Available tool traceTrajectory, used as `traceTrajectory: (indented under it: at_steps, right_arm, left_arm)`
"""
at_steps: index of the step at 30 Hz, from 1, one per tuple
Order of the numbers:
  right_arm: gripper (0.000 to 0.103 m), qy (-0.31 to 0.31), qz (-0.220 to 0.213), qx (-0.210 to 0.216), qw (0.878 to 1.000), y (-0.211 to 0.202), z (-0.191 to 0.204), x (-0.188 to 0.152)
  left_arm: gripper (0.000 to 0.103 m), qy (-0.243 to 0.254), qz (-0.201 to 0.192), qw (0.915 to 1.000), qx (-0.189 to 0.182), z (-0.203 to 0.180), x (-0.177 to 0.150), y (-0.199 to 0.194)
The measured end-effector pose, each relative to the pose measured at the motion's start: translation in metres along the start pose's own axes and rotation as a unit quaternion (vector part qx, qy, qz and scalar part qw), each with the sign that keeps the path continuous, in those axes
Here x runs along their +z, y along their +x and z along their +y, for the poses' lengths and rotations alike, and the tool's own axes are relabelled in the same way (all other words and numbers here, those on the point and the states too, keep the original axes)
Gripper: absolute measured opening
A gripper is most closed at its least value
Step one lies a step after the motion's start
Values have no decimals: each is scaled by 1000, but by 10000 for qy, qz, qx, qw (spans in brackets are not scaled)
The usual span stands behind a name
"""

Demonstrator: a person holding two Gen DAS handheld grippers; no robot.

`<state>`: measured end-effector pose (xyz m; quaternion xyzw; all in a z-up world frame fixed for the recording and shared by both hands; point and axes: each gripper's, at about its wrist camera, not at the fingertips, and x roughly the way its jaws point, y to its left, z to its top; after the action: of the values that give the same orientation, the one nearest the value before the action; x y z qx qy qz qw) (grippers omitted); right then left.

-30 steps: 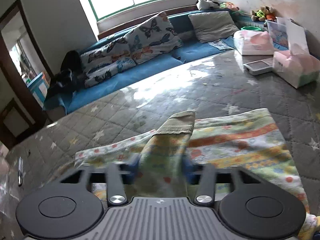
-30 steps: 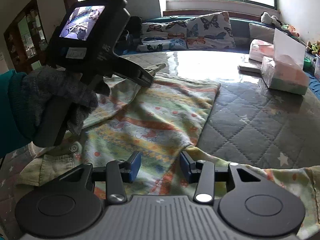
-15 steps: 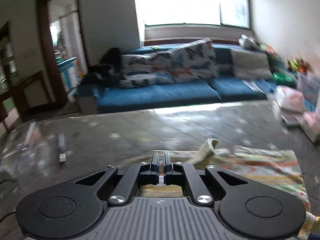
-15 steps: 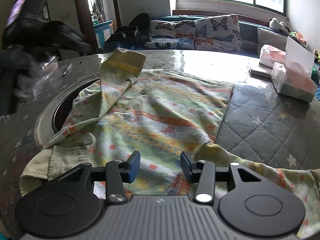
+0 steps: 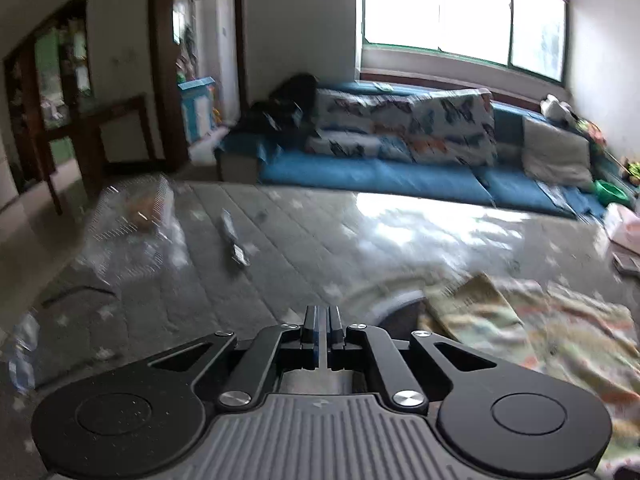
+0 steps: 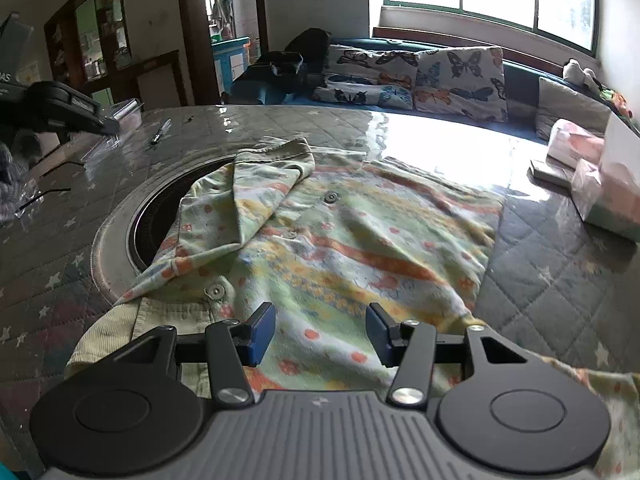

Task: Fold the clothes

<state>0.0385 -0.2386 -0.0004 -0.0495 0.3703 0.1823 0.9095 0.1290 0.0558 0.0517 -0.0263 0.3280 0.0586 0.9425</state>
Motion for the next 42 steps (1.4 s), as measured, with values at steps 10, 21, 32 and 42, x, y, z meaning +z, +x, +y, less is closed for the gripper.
traceTrajectory:
  at_steps: [10, 21, 32, 42]
  right_arm:
    - [55, 80, 162, 155, 9997, 12, -1, -4]
    - [59, 213, 186, 335, 9990, 20, -7, -10]
    - [59, 257, 165, 396, 9987, 20, -8, -10]
    - [60, 178, 170, 306, 9992, 22, -4, -10]
  left_arm:
    - [30, -35, 583, 9937, -956, -53, 4, 63]
    - [44, -74, 745, 9932, -891, -66, 10, 120]
    - [19, -117, 700, 9948, -735, -67, 8, 132]
    - [7, -174, 298, 9961, -811, -54, 17, 100]
